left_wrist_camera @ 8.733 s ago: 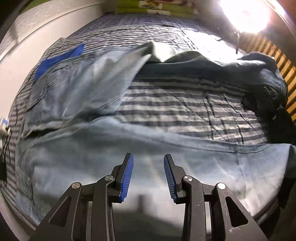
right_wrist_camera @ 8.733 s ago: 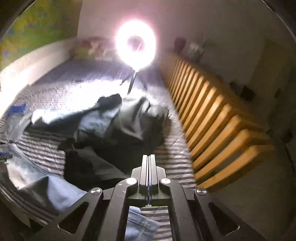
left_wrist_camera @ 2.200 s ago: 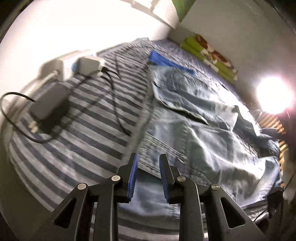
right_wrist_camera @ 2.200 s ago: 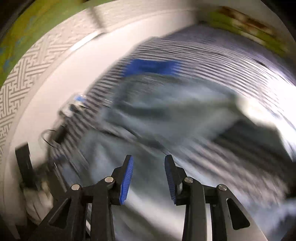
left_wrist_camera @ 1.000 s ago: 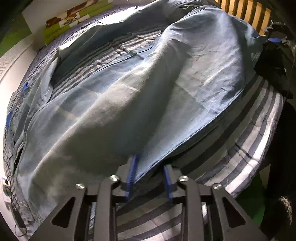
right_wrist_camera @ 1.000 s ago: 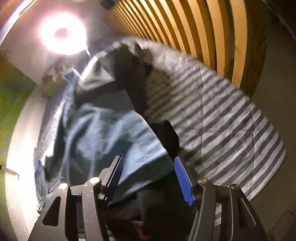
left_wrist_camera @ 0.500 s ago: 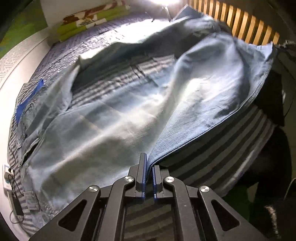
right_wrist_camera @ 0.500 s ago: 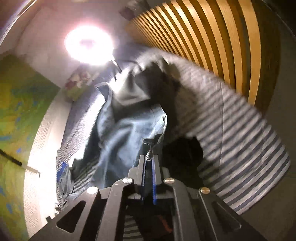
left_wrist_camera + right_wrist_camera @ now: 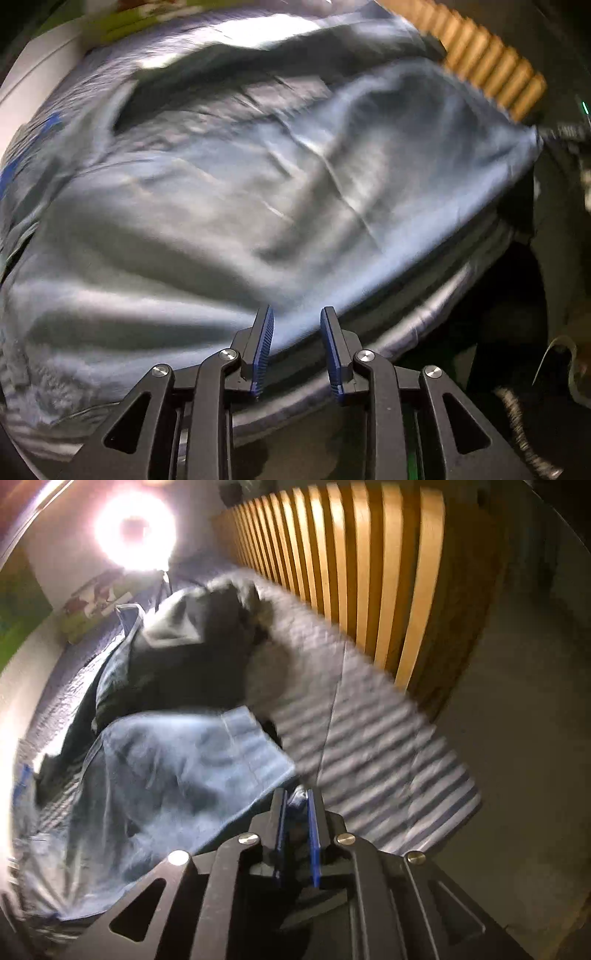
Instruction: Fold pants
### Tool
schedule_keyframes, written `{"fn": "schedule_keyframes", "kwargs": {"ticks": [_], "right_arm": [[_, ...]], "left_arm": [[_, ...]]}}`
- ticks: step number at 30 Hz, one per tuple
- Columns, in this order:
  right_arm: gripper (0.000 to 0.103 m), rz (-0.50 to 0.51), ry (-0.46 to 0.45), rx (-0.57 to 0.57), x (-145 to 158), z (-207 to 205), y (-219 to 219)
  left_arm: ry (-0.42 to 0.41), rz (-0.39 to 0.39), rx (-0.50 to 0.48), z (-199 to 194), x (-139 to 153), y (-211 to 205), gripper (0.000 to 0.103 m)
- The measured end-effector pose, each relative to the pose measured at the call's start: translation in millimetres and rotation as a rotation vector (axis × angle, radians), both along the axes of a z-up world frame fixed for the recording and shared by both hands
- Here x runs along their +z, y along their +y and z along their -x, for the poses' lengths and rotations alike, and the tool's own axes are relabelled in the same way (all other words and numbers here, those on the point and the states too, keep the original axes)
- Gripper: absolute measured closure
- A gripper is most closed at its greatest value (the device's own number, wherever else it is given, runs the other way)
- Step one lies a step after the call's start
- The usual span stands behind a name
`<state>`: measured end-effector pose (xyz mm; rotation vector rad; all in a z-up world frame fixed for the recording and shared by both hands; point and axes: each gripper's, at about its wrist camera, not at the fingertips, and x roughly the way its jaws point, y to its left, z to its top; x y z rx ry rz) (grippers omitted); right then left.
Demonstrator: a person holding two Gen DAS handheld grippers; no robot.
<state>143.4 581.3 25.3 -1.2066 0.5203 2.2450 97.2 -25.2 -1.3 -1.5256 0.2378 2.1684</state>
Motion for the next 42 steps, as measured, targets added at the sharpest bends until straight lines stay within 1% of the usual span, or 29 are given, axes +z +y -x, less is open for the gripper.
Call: {"fn": "schedule_keyframes", "kwargs": {"ticks": [1, 2, 3, 5, 7, 9, 11, 12, 13, 15, 16, 17, 20, 21, 22, 23, 24, 25, 27, 30, 32, 34, 35, 36, 37, 38, 39, 41, 42], "right_arm": [[0.092, -0.048, 0.017, 0.014, 11.0, 0.4, -5.5], [0.09, -0.085, 0.053, 0.045, 25.1, 3.6, -15.6], [0.085, -0.094, 0.087, 0.073, 33.9, 7.1, -23.6], [0.077, -0.079, 0.158, 0.157, 53.4, 18.2, -41.9], [0.074, -0.037, 0.222, 0.258, 65.8, 34.9, -61.0], [0.07, 0.005, 0.273, 0.341, 74.4, 56.2, -78.7], [0.068, 0.046, 0.315, 0.382, 78.2, 77.1, -89.5], [0.066, 0.07, 0.327, 0.407, 79.0, 91.3, -94.3], [0.066, 0.081, 0.321, 0.43, 79.0, 106.3, -98.1], [0.066, 0.088, 0.297, 0.467, 78.1, 137.0, -101.7], [0.066, 0.084, 0.281, 0.469, 77.1, 155.2, -100.5], [0.066, 0.089, 0.268, 0.467, 74.6, 171.5, -97.7], [0.066, 0.149, 0.217, 0.448, 62.2, 226.5, -88.1], [0.066, 0.143, 0.177, 0.444, 54.1, 247.0, -86.3], [0.066, 0.11, 0.138, 0.428, 46.4, 261.8, -83.6], [0.066, 0.083, 0.108, 0.413, 38.8, 270.6, -81.3], [0.066, 0.067, 0.065, 0.385, 26.7, 281.1, -76.7], [0.066, 0.071, 0.029, 0.356, 15.5, 288.4, -71.5], [0.066, 0.13, -0.021, 0.302, -8.6, 295.7, -60.3], [0.064, 0.203, -0.044, 0.271, -34.5, 298.1, -50.1], [0.064, 0.246, -0.044, 0.286, -43.4, 299.8, -50.9], [0.064, 0.267, -0.036, 0.301, -44.9, 302.9, -54.3], [0.069, 0.275, -0.028, 0.316, -42.3, 304.5, -57.3], [0.092, 0.277, -0.019, 0.34, -38.4, 305.4, -61.2], [0.098, 0.266, -0.022, 0.355, -35.0, 307.0, -64.3], [0.098, 0.237, -0.023, 0.371, -27.8, 307.3, -68.7], [0.098, 0.192, -0.016, 0.388, -17.7, 307.4, -73.4], [0.098, 0.074, 0.012, 0.434, 10.7, 306.9, -82.6], [0.099, 0.015, 0.043, 0.443, 30.7, 305.5, -84.3]], "left_arm": [[0.02, -0.006, 0.021, 2.8, 7.9, -8.1, 0.074], [0.044, -0.008, 0.042, 5.7, 16.7, -15.2, 0.074], [0.071, -0.01, 0.066, 9.2, 25.0, -22.1, 0.074], [0.134, -0.005, 0.124, 20.3, 41.8, -38.8, 0.074], [0.186, -0.004, 0.197, 35.9, 59.7, -59.4, 0.071], [0.24, -0.03, 0.271, 50.2, 73.3, -83.6, 0.058], [0.275, -0.039, 0.316, 64.7, 83.5, -103.5, 0.05], [0.284, -0.028, 0.334, 73.5, 87.1, -110.5, 0.049], [0.288, -0.008, 0.344, 83.4, 89.8, -115.5, 0.049], [0.29, 0.029, 0.347, 103.1, 94.3, -118.7, 0.049], [0.29, 0.034, 0.348, 116.5, 95.2, -117.7, 0.049], [0.287, 0.04, 0.343, 128.9, 93.8, -114.7, 0.048], [0.282, 0.081, 0.344, 165.6, 85.4, -104.4, 0.048], [0.265, 0.082, 0.344, 178.2, 78.4, -99.9, 0.048], [0.252, 0.093, 0.344, 191.3, 70.5, -97.2, 0.048], [0.252, 0.118, 0.345, 200.5, 63.0, -95.9, 0.048], [0.256, 0.161, 0.342, 211.1, 54.3, -94.0, 0.048], [0.245, 0.186, 0.347, 222.1, 43.3, -95.4, 0.048], [0.197, 0.187, 0.349, 238.5, 25.6, -100.0, 0.048], [0.167, 0.258, 0.326, 251.1, -1.7, -101.9, 0.048], [0.136, 0.296, 0.306, 257.7, -18.9, -102.3, 0.048], [0.117, 0.315, 0.308, 264.6, -31.7, -105.0, 0.048], [0.112, 0.321, 0.306, 266.0, -36.2, -105.6, 0.048], [0.116, 0.333, 0.305, 268.2, -39.9, -105.2, 0.048], [0.123, 0.346, 0.301, 269.7, -42.5, -104.3, 0.048], [0.129, 0.354, 0.298, 271.3, -44.2, -103.6, 0.054], [0.131, 0.356, 0.297, 272.6, -44.2, -103.8, 0.066], [0.135, 0.35, 0.304, 274.2, -41.0, -107.2, 0.075], [0.141, 0.344, 0.31, 274.7, -37.5, -109.5, 0.081]]}}
